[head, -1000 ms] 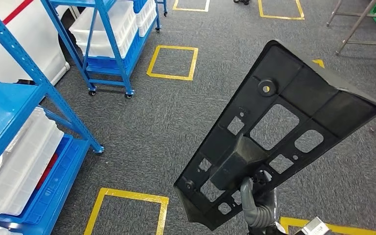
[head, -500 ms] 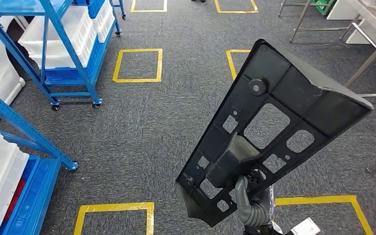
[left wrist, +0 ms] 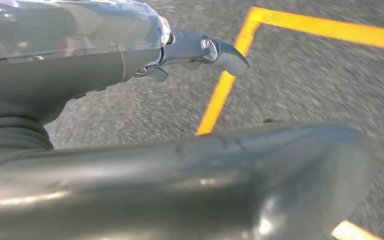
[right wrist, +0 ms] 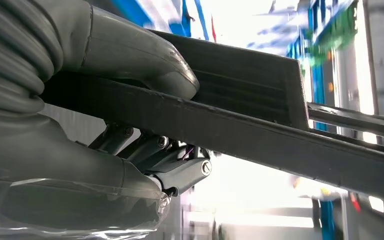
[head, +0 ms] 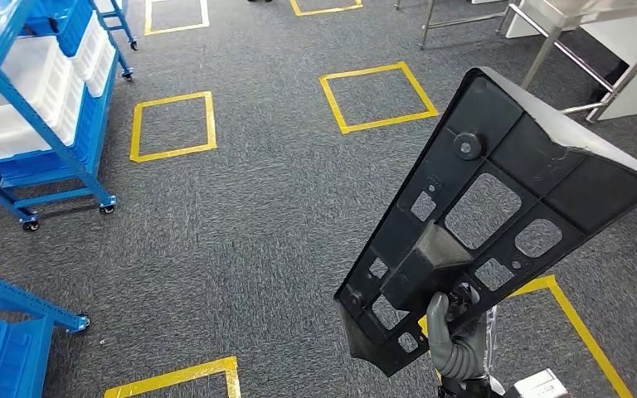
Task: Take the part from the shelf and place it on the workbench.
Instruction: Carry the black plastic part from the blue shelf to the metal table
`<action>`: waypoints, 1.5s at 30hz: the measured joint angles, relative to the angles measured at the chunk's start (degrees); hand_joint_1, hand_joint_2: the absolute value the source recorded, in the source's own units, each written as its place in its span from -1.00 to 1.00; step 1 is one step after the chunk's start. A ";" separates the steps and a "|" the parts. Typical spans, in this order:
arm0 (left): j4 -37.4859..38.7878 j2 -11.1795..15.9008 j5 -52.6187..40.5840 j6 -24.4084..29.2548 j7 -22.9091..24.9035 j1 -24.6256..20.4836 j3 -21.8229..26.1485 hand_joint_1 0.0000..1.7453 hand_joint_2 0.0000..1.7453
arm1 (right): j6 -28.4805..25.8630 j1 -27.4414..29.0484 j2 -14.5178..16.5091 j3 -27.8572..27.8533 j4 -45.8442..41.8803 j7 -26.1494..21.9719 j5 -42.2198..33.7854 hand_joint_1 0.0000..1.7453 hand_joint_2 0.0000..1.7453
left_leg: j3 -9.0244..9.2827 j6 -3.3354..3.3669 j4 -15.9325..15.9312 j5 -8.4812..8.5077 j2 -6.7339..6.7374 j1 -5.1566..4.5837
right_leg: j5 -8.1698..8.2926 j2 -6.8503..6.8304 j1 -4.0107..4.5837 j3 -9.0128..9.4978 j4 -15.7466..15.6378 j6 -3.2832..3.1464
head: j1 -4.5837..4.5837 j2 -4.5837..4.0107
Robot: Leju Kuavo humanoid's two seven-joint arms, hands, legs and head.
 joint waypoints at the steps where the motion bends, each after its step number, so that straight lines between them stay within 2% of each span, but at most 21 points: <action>1: -0.01 0.14 -0.05 -0.43 -0.22 0.05 0.03 -1.00 -1.00 | -0.44 0.17 -0.10 -0.16 -0.28 0.00 0.24 1.00 1.00 | -1.38 -0.08 3.07 -1.80 -2.01 0.12 | 0.06 0.74 0.01 0.00 -0.04 -0.36 | 0.00 0.00; 3: -0.01 0.42 -0.21 -1.41 -0.68 0.19 0.07 -1.00 -1.00 | -1.45 0.69 -0.24 -0.50 -0.81 -0.01 0.79 1.00 1.00 | -5.45 0.10 11.22 -5.49 -4.44 0.06 | 0.03 2.36 0.36 -0.01 -0.02 -0.83 | 0.00 0.00; 5: -0.01 0.77 -0.40 -2.22 -1.01 0.30 0.07 -1.00 -1.00 | -2.13 1.60 -0.42 -1.00 -1.34 0.01 1.09 1.00 1.00 | -7.90 0.54 14.90 -5.45 -4.83 -0.06 | -0.04 4.22 0.81 0.16 0.01 -1.01 | 0.00 0.00; 8: -0.01 1.15 -0.55 -2.86 -1.26 0.41 0.09 -1.00 -1.00 | -2.52 2.49 -0.60 -1.56 -1.93 0.02 1.52 1.00 1.00 | -7.00 1.27 11.01 -1.51 -5.18 -0.23 | -0.11 6.07 1.14 0.47 0.03 -1.11 | 0.00 0.00; 13: -0.01 1.22 -0.60 -2.96 -1.34 0.41 0.09 -1.00 -1.00 | -2.57 2.68 -0.62 -1.63 -2.08 0.02 1.70 1.00 1.00 | -6.27 1.44 9.11 -0.32 -5.43 -0.28 | -0.12 6.40 1.17 0.56 0.03 -1.12 | 0.00 0.00; 15: -0.01 1.74 -1.75 -3.83 -2.43 0.49 0.05 -1.00 -1.00 | -2.95 3.44 -0.67 -2.03 -2.78 0.01 2.85 1.00 1.00 | -4.20 1.95 3.42 1.86 -7.79 -0.45 | -0.10 7.77 1.09 0.44 0.10 -0.81 | 0.00 0.00; 17: -0.01 2.40 -6.52 -5.76 -7.77 0.64 -1.67 -1.00 -1.00 | -3.32 4.78 -0.85 -3.13 -3.67 0.00 6.51 1.00 1.00 | -1.84 2.79 -2.49 4.07 -8.22 -0.55 | -0.96 6.76 1.05 -0.47 1.34 0.19 | 0.02 0.00; 19: -0.01 2.57 -10.63 -7.26 -12.85 0.82 -3.96 -1.00 -1.00 | -3.51 5.29 -0.98 -4.02 -3.91 0.01 10.27 1.00 1.00 | -1.16 3.31 -3.70 4.64 -5.52 -0.57 | -4.06 3.47 0.89 -3.28 6.67 1.17 | 0.04 0.00; 21: -0.01 2.62 -11.44 -8.52 -14.01 0.94 -4.99 -1.00 -1.00 | -3.88 5.09 -1.01 -4.39 -3.82 0.19 13.12 1.00 1.00 | -1.12 3.33 -3.72 4.49 -3.69 -0.60 | -6.79 2.33 0.39 -6.62 13.30 1.79 | 0.04 0.00; 22: -0.01 2.75 -11.87 -9.54 -14.32 0.96 -5.44 -1.00 -1.00 | -4.02 4.97 -1.09 -4.65 -3.76 0.50 14.93 1.00 1.00 | -1.07 3.22 -3.69 4.35 -2.81 -0.56 | -6.73 2.19 0.09 -7.25 14.53 2.10 | 0.04 0.00; 25: -0.01 3.88 -13.26 -13.66 -14.96 0.76 -6.87 -1.00 -1.00 | -3.86 4.00 -2.14 -6.16 -3.65 2.24 21.02 1.00 1.00 | -0.74 2.46 -3.29 3.69 -0.45 -0.34 | -2.24 -0.02 -0.54 -2.98 6.42 2.77 | 0.04 0.00; 28: 0.01 5.79 -13.58 -17.27 -15.46 0.43 -7.72 -1.00 -1.00 | -3.18 3.47 -3.79 -8.34 -3.56 3.33 24.50 1.00 1.00 | -0.33 1.24 -2.60 2.73 1.13 -0.46 | -0.58 -2.20 -0.12 0.45 -0.04 2.00 | 0.03 0.00; 30: 0.01 7.09 -13.21 -18.82 -15.66 0.12 -7.81 -1.00 -1.00 | -2.87 3.58 -4.54 -9.68 -3.60 3.53 25.21 1.00 1.00 | 0.11 0.53 -2.64 2.45 1.97 -0.32 | -0.54 -0.88 0.09 0.32 0.07 1.16 | 0.02 0.00; 32: 0.01 8.15 -12.74 -19.96 -15.72 -0.19 -7.82 -1.00 -1.00 | -2.70 3.67 -4.98 -10.59 -3.87 3.64 25.56 1.00 1.00 | -0.16 -0.12 -1.20 1.15 0.15 0.01 | -0.38 0.41 -0.06 0.28 -0.09 0.39 | 0.02 0.00; 34: 0.01 8.75 -12.51 -20.50 -15.66 -0.23 -7.82 -1.00 -1.00 | -2.46 3.56 -5.07 -10.95 -4.20 3.89 26.04 1.00 1.00 | -2.74 -0.38 4.61 -2.21 -3.25 0.22 | -0.29 1.68 -0.12 0.30 -0.19 -0.24 | 0.01 0.00; 36: 0.02 9.03 -12.50 -20.68 -15.48 -0.11 -7.84 -1.00 -1.00 | -2.20 3.42 -5.07 -11.01 -4.33 4.20 26.80 1.00 1.00 | -6.63 -0.26 12.29 -5.16 -4.55 0.24 | -0.30 3.17 0.16 0.29 -0.16 -0.59 | 0.01 0.00; 37: 0.03 9.16 -12.51 -20.72 -15.34 -0.07 -7.85 -1.00 -1.00 | -2.13 3.37 -5.07 -11.01 -4.36 4.33 27.19 1.00 1.00 | -7.83 -0.11 14.16 -5.15 -4.70 0.21 | -0.31 4.06 0.35 0.33 -0.14 -0.67 | 0.00 0.00; 39: 0.05 9.39 -12.69 -20.89 -15.12 -0.12 -7.86 -1.00 -1.00 | -2.04 3.04 -5.07 -11.01 -4.36 4.59 27.66 1.00 1.00 | -7.32 0.49 11.47 -1.90 -5.17 0.06 | -0.31 5.88 0.61 0.51 -0.11 -0.70 | 0.00 0.00; 41: 0.05 9.73 -13.05 -21.28 -15.06 -0.25 -7.91 -1.00 -1.00 | -1.87 2.29 -5.11 -11.01 -4.33 4.99 27.46 1.00 1.00 | -4.49 1.28 3.99 2.32 -7.65 -0.09 | -0.27 7.49 0.73 0.60 -0.06 -0.63 | 0.01 0.00; 43: 0.05 10.08 -13.34 -21.60 -15.04 -0.32 -8.03 -1.00 -1.00 | -1.63 1.46 -5.29 -11.03 -4.27 5.27 27.13 1.00 1.00 | -2.55 1.59 -0.78 3.66 -9.76 -0.19 | -0.07 8.96 0.65 0.25 0.07 -0.26 | 0.01 0.00; 45: 0.05 10.27 -13.49 -21.81 -14.96 -0.54 -8.14 -1.00 -1.00 | -1.40 1.05 -5.45 -11.05 -4.20 5.34 26.99 1.00 1.00 | -2.02 1.75 -1.90 3.52 -9.14 -0.30 | 0.26 10.33 0.42 -0.24 0.02 0.45 | 0.00 0.00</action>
